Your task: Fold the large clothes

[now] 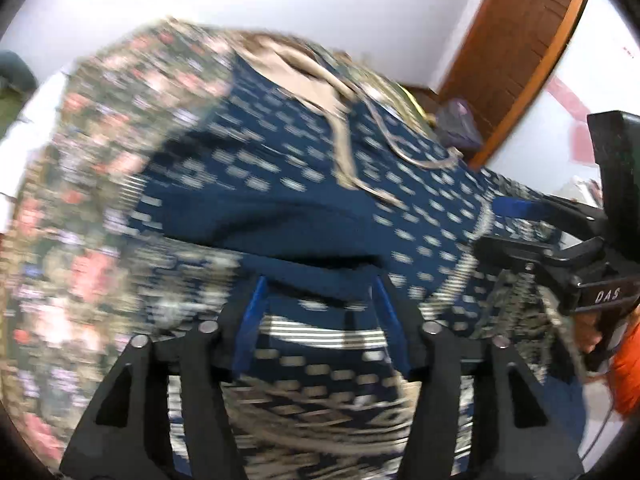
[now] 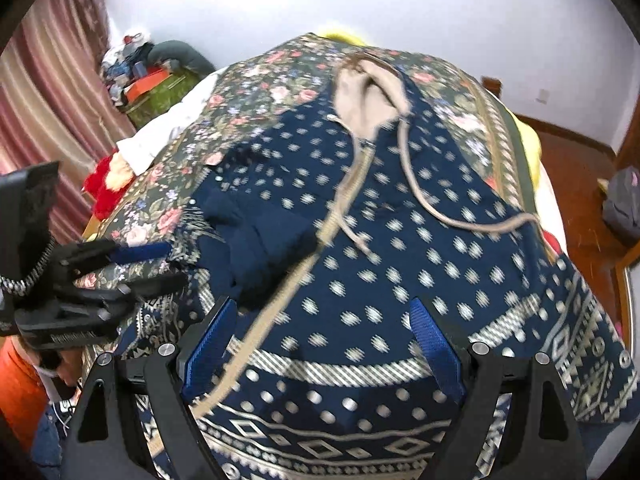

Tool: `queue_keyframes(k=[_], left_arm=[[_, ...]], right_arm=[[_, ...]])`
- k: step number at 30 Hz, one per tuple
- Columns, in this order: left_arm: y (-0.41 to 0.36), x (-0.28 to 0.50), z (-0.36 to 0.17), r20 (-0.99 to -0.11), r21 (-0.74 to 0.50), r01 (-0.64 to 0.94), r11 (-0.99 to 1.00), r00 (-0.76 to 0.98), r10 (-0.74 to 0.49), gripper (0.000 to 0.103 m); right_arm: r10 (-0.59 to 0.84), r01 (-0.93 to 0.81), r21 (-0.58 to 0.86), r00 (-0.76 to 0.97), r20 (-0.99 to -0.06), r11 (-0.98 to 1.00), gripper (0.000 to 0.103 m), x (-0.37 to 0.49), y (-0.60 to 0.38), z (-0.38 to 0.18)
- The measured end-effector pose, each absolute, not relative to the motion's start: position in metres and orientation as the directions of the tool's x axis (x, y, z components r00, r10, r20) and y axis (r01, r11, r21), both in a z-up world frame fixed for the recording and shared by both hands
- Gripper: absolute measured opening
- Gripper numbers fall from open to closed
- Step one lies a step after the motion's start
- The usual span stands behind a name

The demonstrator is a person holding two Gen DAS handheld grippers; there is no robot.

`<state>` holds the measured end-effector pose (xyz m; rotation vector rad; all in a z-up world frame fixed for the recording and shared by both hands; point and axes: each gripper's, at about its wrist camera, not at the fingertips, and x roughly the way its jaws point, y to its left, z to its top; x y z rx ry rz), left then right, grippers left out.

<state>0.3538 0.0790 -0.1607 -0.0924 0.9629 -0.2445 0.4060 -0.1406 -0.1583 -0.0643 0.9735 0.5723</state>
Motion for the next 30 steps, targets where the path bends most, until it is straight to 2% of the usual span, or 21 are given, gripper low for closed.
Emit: queue_keyframes(k=[3, 7, 11, 14, 21, 22, 23, 25, 28, 30], left_arm=[[0.121, 0.341, -0.162, -0.799, -0.109, 0.065, 0.992, 0.588, -0.126, 0.063], [0.168, 0.328, -0.195, -0.848, -0.040, -0.031, 0.999, 0.529, -0.017, 0.063], [0.191, 0.321, -0.228, -0.881, -0.040, -0.048, 0.998, 0.473, -0.013, 0.063], [0.194, 0.326, -0.246, -0.890, -0.065, -0.028, 0.998, 0.453, -0.045, 0.063], [0.190, 0.354, -0.269, -0.891, -0.102, -0.017, 0.995, 0.446, -0.083, 0.063], [0.193, 0.359, -0.270, -0.886, -0.120, -0.031, 0.992, 0.454, -0.093, 0.060], [0.196, 0.363, -0.270, -0.880, -0.139, -0.049, 0.989, 0.465, -0.101, 0.058], [0.198, 0.368, -0.270, -0.869, -0.154, -0.061, 0.986, 0.484, -0.106, 0.049], [0.198, 0.371, -0.269, -0.861, -0.153, -0.085, 0.985, 0.500, -0.091, 0.035], [0.200, 0.370, -0.268, -0.859, -0.153, -0.097, 0.983, 0.505, -0.084, 0.031]], right_arm=[[0.440, -0.532, 0.178, 0.421, -0.793, 0.828, 0.087, 0.406, -0.115, -0.157], [0.423, -0.596, 0.119, 0.403, -0.811, 0.794, 0.087, 0.408, -0.069, -0.165], [0.403, -0.618, 0.086, 0.394, -0.826, 0.781, 0.086, 0.420, -0.032, -0.179], [0.389, -0.615, 0.081, 0.386, -0.837, 0.785, 0.079, 0.441, -0.005, -0.189], [0.386, -0.616, 0.104, 0.346, -0.855, 0.781, 0.058, 0.480, 0.043, -0.209], [0.393, -0.622, 0.114, 0.333, -0.857, 0.775, 0.051, 0.483, 0.050, -0.214], [0.396, -0.626, 0.119, 0.325, -0.859, 0.771, 0.047, 0.484, 0.054, -0.217], [0.404, -0.642, 0.125, 0.310, -0.861, 0.757, 0.028, 0.482, 0.061, -0.221], [0.447, -0.678, 0.145, 0.295, -0.845, 0.721, 0.016, 0.470, 0.062, -0.221], [0.456, -0.682, 0.145, 0.302, -0.837, 0.717, 0.013, 0.463, 0.058, -0.218]])
